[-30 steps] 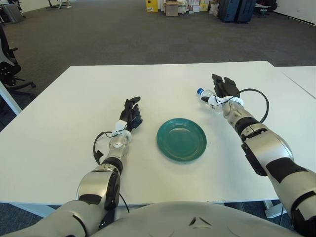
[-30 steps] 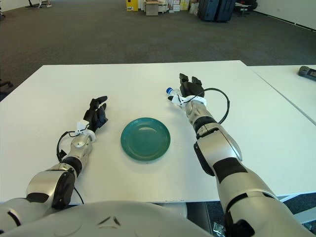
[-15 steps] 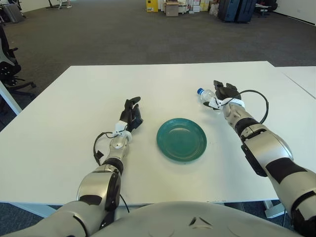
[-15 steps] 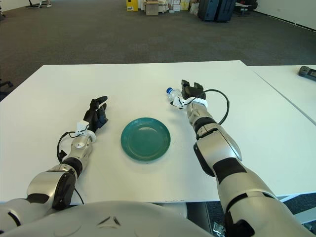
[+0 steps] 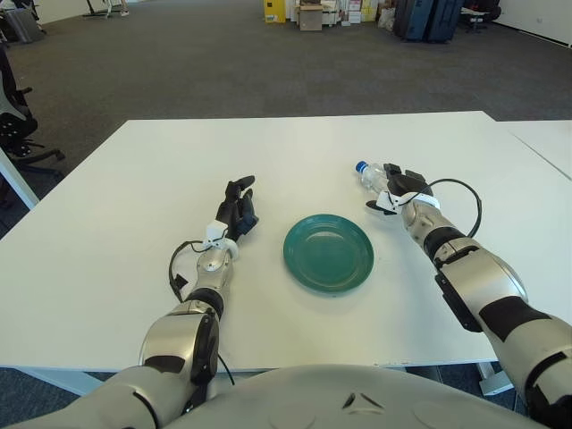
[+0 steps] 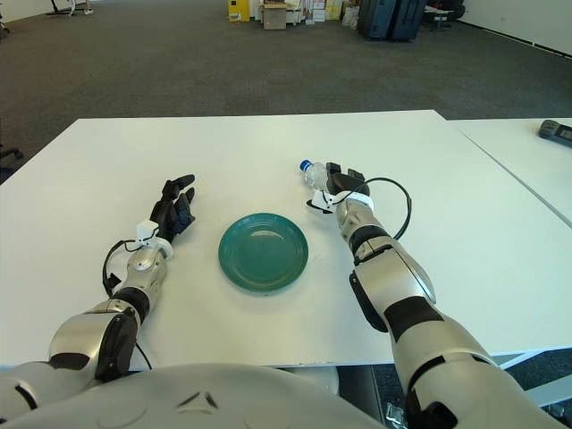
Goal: Put the bottle into the plate.
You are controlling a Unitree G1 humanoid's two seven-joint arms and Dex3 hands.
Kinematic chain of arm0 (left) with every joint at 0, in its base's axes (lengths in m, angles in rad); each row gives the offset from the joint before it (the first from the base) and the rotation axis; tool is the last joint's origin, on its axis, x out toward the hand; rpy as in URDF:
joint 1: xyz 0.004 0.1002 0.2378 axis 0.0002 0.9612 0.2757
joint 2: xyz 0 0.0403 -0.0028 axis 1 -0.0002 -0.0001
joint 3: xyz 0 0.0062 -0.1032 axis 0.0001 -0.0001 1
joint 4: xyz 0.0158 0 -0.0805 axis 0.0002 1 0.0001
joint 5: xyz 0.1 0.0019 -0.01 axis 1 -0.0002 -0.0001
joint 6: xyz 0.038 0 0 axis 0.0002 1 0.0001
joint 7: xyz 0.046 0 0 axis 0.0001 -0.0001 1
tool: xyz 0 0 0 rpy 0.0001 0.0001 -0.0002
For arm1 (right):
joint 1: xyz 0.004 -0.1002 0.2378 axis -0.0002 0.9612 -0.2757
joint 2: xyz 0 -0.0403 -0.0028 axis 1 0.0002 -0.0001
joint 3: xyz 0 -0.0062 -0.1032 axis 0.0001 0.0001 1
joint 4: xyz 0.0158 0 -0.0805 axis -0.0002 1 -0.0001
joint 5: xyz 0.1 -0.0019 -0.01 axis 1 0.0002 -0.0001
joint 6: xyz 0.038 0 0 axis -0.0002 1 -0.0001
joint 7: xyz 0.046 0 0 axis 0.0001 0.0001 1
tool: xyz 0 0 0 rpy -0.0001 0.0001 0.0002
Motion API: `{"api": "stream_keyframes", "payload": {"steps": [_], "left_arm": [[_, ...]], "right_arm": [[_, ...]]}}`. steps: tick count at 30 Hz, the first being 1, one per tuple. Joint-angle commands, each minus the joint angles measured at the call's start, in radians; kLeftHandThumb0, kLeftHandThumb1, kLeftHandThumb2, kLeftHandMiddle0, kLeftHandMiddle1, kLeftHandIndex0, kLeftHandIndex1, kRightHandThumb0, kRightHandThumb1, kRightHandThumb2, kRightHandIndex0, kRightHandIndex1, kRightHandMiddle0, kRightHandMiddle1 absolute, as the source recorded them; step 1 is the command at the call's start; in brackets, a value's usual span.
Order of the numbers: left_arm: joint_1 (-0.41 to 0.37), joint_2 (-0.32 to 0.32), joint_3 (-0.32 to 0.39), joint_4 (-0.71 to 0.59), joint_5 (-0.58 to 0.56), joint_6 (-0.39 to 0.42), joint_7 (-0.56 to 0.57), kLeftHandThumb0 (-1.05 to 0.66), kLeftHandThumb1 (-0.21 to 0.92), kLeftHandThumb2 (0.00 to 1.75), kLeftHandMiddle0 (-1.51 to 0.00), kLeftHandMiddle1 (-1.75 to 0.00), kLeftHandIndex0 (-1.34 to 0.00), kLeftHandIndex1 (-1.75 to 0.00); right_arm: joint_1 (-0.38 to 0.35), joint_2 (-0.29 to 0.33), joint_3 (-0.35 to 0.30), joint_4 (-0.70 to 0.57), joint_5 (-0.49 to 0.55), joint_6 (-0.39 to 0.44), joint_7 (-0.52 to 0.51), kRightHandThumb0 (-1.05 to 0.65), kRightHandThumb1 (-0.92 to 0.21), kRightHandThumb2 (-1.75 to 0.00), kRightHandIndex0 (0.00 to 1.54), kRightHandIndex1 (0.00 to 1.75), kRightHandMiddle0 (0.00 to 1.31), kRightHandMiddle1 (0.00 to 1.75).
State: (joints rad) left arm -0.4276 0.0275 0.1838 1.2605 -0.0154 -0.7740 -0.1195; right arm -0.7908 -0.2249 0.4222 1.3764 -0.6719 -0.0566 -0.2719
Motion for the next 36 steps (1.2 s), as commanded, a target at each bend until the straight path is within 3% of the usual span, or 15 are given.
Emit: {"api": "stream_keyframes", "payload": {"steps": [1, 8, 10, 12, 14, 19, 20, 22, 24, 29, 33, 36], "left_arm": [[0.028, -0.008, 0.010, 0.014, -0.015, 0.011, -0.013, -0.90, 0.92, 0.94, -0.35, -0.01, 0.00, -1.03], [0.028, -0.020, 0.052, 0.010, -0.071, 0.000, -0.076, -0.88, 0.92, 0.93, -0.37, -0.02, -0.02, -1.05], [0.029, -0.025, 0.069, 0.009, -0.096, 0.001, -0.105, -0.87, 0.92, 0.93, -0.37, -0.02, -0.02, -1.05], [0.028, -0.029, 0.086, 0.008, -0.119, 0.002, -0.133, -0.87, 0.92, 0.93, -0.38, -0.02, -0.02, -1.05], [0.026, -0.034, 0.104, 0.007, -0.145, 0.003, -0.165, -0.87, 0.92, 0.93, -0.38, -0.02, -0.03, -1.06], [0.020, -0.038, 0.129, 0.007, -0.175, 0.004, -0.210, -0.87, 0.92, 0.94, -0.39, -0.03, -0.04, -1.06], [0.019, -0.039, 0.132, 0.007, -0.179, 0.004, -0.217, -0.87, 0.92, 0.95, -0.40, -0.03, -0.04, -1.06], [0.016, -0.040, 0.141, 0.007, -0.188, 0.004, -0.232, -0.87, 0.92, 0.95, -0.40, -0.03, -0.05, -1.07], [0.014, -0.040, 0.149, 0.007, -0.197, 0.005, -0.246, -0.87, 0.92, 0.95, -0.41, -0.04, -0.05, -1.07], [0.010, -0.041, 0.166, 0.008, -0.212, 0.014, -0.278, -0.85, 0.92, 0.94, -0.42, -0.04, -0.07, -1.08], [0.010, -0.040, 0.174, 0.010, -0.219, 0.023, -0.295, -0.85, 0.92, 0.94, -0.43, -0.05, -0.06, -1.07], [0.011, -0.040, 0.175, 0.010, -0.219, 0.026, -0.299, -0.86, 0.92, 0.94, -0.43, -0.05, -0.05, -1.06]], "right_arm": [[0.045, 0.022, -0.003, 0.018, 0.012, 0.012, 0.056, -0.85, -0.92, -0.36, 0.23, 0.09, 0.00, 0.54], [0.054, 0.029, -0.002, 0.020, 0.012, 0.024, 0.068, -0.77, -0.91, -0.28, 0.32, 0.21, 0.00, 0.69], [0.056, 0.030, -0.003, 0.020, 0.014, 0.026, 0.069, -0.71, -0.88, -0.26, 0.27, 0.51, 0.00, 0.82], [0.058, 0.032, -0.003, 0.021, 0.017, 0.032, 0.071, -0.68, -0.86, -0.27, 0.23, 0.65, 0.00, 0.88], [0.062, 0.032, -0.003, 0.022, 0.017, 0.041, 0.074, -0.60, -0.73, -0.43, 0.25, 0.86, 0.00, 1.08], [0.079, 0.028, 0.008, 0.025, 0.006, 0.048, 0.062, -0.47, -0.53, -0.77, 0.32, 1.10, 0.06, 1.42], [0.080, 0.029, 0.010, 0.025, 0.004, 0.049, 0.058, -0.30, -0.57, -0.76, 0.41, 1.19, 0.15, 1.50], [0.081, 0.030, 0.018, 0.025, -0.005, 0.051, 0.049, -0.16, -0.57, -0.80, 0.49, 1.27, 0.28, 1.58], [0.081, 0.031, 0.025, 0.025, -0.013, 0.052, 0.036, -0.07, -0.54, -0.87, 0.54, 1.32, 0.38, 1.64], [0.070, 0.052, 0.044, 0.024, -0.036, 0.068, -0.010, -0.01, -0.42, -1.05, 0.61, 1.33, 0.50, 1.73], [0.068, 0.051, 0.072, 0.024, -0.059, 0.084, -0.045, -0.01, -0.38, -1.20, 0.51, 1.62, 0.48, 1.73], [0.069, 0.050, 0.085, 0.025, -0.070, 0.091, -0.062, 0.00, -0.38, -1.21, 0.48, 1.67, 0.47, 1.73]]}}
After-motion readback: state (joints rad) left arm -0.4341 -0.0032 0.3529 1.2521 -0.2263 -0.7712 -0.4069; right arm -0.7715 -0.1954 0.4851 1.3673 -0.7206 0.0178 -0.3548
